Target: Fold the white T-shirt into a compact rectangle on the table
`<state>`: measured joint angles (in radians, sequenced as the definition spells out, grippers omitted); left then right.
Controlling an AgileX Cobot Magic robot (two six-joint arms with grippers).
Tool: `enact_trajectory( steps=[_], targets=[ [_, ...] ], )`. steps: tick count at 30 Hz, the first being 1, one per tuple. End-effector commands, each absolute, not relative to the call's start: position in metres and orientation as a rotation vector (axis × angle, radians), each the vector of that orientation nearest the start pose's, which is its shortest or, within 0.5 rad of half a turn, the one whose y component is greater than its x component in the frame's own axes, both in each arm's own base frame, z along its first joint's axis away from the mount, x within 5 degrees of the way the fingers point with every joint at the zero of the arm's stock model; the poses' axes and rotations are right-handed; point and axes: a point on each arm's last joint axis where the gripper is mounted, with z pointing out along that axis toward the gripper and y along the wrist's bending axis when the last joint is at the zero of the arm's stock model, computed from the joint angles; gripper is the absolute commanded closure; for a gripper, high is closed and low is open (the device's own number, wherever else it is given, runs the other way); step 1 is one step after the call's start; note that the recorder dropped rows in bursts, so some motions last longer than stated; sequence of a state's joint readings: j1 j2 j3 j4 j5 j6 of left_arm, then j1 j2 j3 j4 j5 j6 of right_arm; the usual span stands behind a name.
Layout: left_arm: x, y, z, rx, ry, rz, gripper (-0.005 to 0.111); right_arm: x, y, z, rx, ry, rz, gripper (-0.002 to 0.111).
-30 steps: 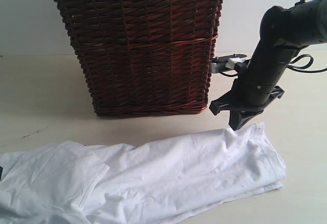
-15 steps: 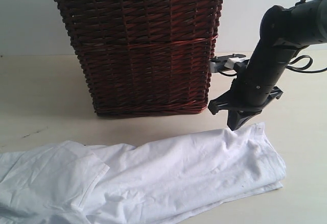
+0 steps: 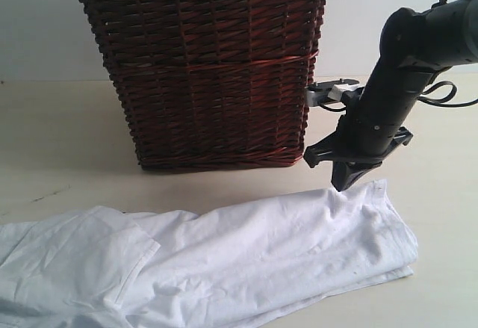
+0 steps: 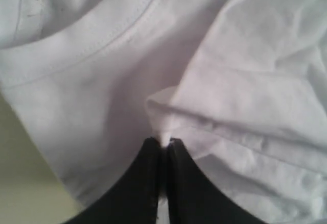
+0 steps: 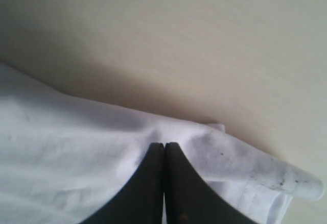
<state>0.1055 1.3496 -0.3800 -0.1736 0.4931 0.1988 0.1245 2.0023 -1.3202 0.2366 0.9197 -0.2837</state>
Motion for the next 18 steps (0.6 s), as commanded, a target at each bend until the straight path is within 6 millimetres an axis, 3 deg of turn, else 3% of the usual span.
enact_trajectory(
  steps=[1,11,18],
  targets=[
    [0.168,0.014,0.152,0.074,2.955,-0.031,0.107,0.373,0.063,0.155,-0.423,3.02,0.284,0.108],
    [0.151,0.02,0.178,0.215,2.948,0.101,0.107,0.373,0.064,0.156,-0.409,3.018,0.305,0.108],
    [0.142,0.018,0.196,0.275,2.841,0.135,0.107,0.374,0.064,0.156,-0.39,3.011,0.313,0.108]
  ],
)
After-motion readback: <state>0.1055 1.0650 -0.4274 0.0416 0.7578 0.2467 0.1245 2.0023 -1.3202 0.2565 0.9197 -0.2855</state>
